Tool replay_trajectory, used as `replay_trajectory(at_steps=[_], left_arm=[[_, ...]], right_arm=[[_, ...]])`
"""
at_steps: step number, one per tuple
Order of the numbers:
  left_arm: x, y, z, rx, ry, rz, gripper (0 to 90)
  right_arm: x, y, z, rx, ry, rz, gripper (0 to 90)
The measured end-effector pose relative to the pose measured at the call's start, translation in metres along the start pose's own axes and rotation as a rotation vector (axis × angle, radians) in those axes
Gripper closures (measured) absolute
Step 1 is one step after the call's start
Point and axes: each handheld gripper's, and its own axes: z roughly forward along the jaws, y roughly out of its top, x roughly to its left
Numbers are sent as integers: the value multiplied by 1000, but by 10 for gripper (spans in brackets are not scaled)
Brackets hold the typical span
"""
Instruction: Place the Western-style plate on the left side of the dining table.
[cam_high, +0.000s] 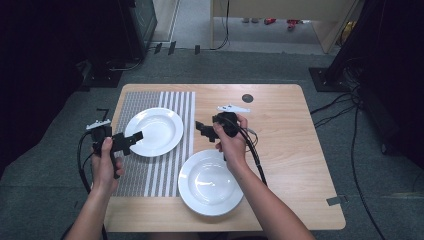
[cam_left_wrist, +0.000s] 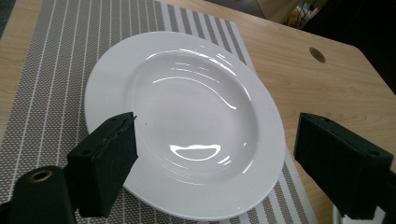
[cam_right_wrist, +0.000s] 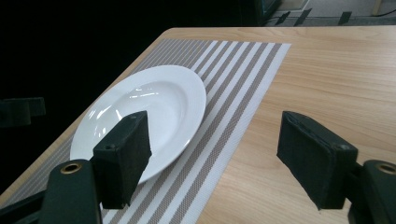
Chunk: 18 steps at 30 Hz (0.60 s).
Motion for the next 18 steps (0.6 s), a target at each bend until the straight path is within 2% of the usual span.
replay_trajectory(at_steps=[1, 5, 14, 18], left_arm=[[-2, -1, -2, -5, -2, 5, 137], [-16, -7, -11, -19, -14, 39, 124], [-37, -20, -23, -44, -29, 68, 118], [-48, -29, -28, -61, -24, 91, 117]], right_arm=[[0, 0, 0, 0, 0, 0, 258], [-3, -5, -20, -18, -11, -28, 255], [-15, -17, -49, -29, -13, -22, 251], [-23, -25, -68, -45, -30, -18, 250]])
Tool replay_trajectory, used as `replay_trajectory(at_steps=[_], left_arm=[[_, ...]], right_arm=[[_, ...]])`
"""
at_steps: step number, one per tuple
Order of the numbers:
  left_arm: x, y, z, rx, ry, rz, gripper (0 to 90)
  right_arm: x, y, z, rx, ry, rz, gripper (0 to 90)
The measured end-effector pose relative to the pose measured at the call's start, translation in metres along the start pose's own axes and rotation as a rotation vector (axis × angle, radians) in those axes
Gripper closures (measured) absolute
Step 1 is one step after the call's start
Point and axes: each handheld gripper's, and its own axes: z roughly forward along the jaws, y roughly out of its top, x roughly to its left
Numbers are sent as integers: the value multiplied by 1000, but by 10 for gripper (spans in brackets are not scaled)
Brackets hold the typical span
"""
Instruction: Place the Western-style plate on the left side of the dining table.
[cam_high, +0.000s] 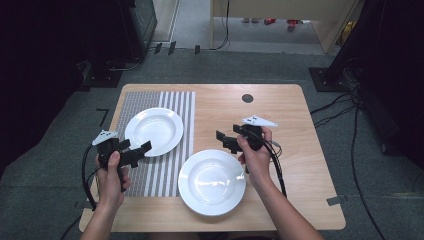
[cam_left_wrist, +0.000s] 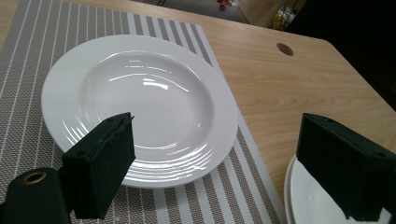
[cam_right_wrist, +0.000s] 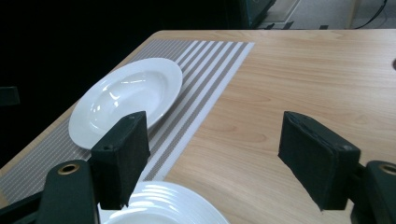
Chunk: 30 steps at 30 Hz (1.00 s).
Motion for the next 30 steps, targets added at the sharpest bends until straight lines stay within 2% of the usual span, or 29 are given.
replay_trajectory(at_steps=[4, 5, 7, 10, 13, 17, 25, 30], left_arm=[[-7, -6, -1, 0, 10, 28, 116], [-10, -8, -1, -3, 15, 38, 116], [-13, -12, -2, -7, 12, 41, 113], [-17, -19, -5, -30, 13, 41, 113], [-18, -23, -6, -32, 13, 40, 113], [-19, -30, -5, -26, 19, 43, 113], [-13, -44, -6, -27, 50, 41, 113], [-11, -50, -9, -29, 74, 54, 113]], right_arm=[[-7, -5, -11, -3, -4, 12, 248], [-12, -9, -19, -7, -10, 14, 247], [-14, -10, -22, -8, -11, 18, 247], [-24, -17, -36, -12, -25, 26, 246], [-29, -20, -44, -19, -32, 27, 246], [-43, -27, -61, -22, -47, 55, 246], [-60, -40, -82, -15, -75, 76, 245], [-74, -51, -99, -24, -101, 95, 245]])
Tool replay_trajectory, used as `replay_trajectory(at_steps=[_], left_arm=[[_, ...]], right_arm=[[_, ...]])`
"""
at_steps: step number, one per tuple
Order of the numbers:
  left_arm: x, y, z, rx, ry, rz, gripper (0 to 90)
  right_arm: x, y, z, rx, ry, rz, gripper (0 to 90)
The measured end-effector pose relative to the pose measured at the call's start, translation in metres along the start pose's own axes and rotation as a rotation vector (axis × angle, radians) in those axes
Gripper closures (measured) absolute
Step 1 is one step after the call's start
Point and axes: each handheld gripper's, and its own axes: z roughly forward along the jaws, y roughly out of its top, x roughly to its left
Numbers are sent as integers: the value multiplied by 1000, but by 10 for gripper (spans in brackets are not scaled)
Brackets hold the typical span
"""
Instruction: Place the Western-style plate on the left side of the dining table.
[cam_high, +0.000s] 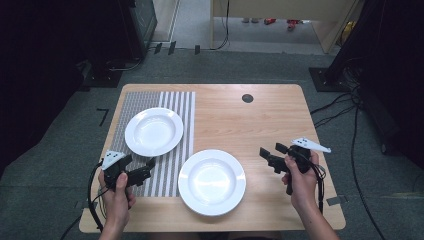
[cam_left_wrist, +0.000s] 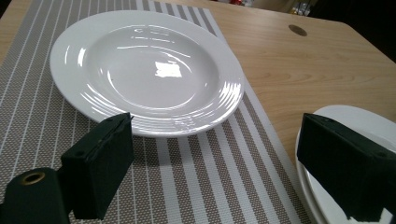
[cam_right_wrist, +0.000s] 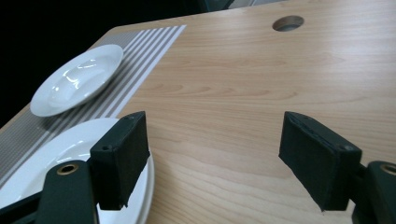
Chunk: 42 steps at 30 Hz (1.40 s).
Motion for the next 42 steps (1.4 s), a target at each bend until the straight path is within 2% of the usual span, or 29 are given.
replay_trajectory(at_steps=[5, 9, 16, 23, 24, 25, 26, 29, 33, 37, 38, 39, 42], left_arm=[[3, -6, -1, 3, 21, 3, 113], [9, -13, -1, 7, 41, -12, 113], [29, -26, -5, 19, 83, -46, 113], [46, -34, -11, 19, 118, -64, 113], [52, -37, -12, 23, 129, -72, 113], [52, -37, -12, 23, 129, -72, 113], [55, -38, -13, 25, 134, -78, 113], [62, -42, -13, 34, 152, -80, 113], [70, -46, -13, 37, 170, -88, 113], [76, -51, -11, 52, 188, -85, 113], [76, -52, -10, 58, 192, -78, 113], [77, -54, -9, 73, 213, -53, 114], [79, -56, -8, 83, 223, -39, 114]], right_arm=[[-12, -7, -10, -2, -25, 2, 245], [-29, -17, -22, 5, -57, 20, 245], [-51, -27, -39, 1, -95, 54, 246], [-62, -34, -49, 2, -124, 65, 245], [-66, -36, -52, 1, -143, 61, 245], [-68, -38, -53, 3, -159, 55, 245], [-68, -38, -53, 3, -159, 55, 245], [-76, -43, -56, 8, -227, 20, 245], [-90, -52, -60, 15, -264, 42, 246], [-101, -60, -63, 26, -291, 63, 246], [-102, -62, -64, 27, -297, 61, 246], [-106, -65, -65, 33, -313, 64, 246], [-110, -69, -66, 38, -328, 63, 246]])
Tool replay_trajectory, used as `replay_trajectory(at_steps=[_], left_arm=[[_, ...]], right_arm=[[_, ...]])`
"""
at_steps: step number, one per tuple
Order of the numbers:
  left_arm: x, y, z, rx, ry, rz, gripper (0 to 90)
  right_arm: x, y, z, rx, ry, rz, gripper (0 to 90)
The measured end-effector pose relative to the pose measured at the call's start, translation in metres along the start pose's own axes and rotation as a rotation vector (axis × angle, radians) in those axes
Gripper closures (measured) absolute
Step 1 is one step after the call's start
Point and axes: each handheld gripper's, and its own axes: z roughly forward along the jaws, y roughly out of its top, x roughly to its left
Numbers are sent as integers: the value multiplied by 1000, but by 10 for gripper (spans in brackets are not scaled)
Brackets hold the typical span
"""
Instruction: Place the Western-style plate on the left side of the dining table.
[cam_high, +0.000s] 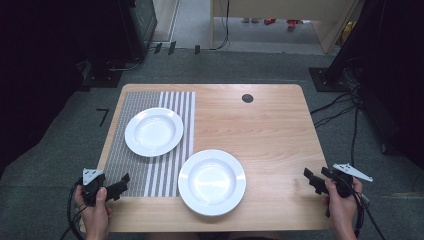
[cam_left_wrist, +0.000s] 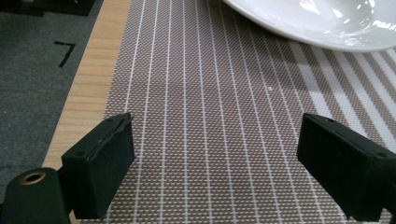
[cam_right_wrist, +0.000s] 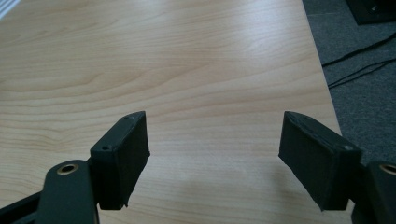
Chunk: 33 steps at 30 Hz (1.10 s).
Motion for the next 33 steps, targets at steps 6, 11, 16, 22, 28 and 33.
replay_trajectory(at_steps=[6, 11, 16, 22, 28, 33], left_arm=[[8, -4, 2, 16, 42, 20, 122], [11, -6, 1, 23, 47, 28, 122], [6, -8, 4, 40, 55, 65, 122], [3, -10, 6, 57, 67, 91, 123], [0, -12, 8, 66, 88, 110, 124], [0, -12, 9, 64, 93, 117, 122]], right_arm=[[-4, -7, 1, 19, -23, -6, 244], [-6, -11, 2, 32, -42, -18, 240], [-1, -16, 4, 51, -63, -52, 232], [3, -19, 5, 49, -93, -95, 229], [12, -21, 7, 73, -142, -164, 210], [13, -21, 7, 75, -139, -168, 203]])
